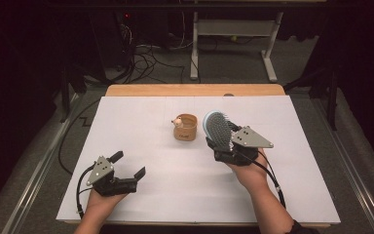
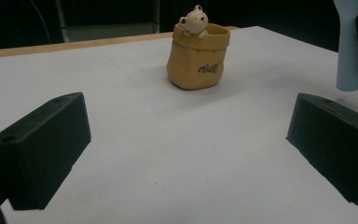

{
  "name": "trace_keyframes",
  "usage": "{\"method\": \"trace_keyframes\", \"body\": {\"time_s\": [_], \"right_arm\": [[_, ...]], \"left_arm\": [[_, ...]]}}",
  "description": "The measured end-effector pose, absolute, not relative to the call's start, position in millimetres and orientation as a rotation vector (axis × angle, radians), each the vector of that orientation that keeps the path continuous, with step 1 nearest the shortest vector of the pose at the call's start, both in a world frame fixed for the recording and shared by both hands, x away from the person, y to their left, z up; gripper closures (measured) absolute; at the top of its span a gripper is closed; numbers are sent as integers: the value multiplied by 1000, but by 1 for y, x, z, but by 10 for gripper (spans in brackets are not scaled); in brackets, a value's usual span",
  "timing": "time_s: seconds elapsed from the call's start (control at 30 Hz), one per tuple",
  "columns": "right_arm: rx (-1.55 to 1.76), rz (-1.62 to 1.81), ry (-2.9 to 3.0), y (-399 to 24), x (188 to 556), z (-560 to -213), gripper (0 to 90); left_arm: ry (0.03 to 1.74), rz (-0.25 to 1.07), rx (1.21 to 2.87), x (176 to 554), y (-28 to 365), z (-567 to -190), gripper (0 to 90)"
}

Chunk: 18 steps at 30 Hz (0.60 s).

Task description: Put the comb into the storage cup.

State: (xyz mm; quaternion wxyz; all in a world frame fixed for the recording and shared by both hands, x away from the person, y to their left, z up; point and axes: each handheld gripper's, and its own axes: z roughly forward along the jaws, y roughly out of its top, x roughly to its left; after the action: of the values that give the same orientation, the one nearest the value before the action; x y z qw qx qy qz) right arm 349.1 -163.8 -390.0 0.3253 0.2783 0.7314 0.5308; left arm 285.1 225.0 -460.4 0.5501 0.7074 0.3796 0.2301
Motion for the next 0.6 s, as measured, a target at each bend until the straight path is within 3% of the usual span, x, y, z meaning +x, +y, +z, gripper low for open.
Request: {"method": "trace_keyframes", "body": {"time_s": [0.6], "right_arm": [[683, 1409, 1880, -164, 340, -391, 204]], "left_arm": [[859, 510, 1736, 293, 202, -455, 0]]}}
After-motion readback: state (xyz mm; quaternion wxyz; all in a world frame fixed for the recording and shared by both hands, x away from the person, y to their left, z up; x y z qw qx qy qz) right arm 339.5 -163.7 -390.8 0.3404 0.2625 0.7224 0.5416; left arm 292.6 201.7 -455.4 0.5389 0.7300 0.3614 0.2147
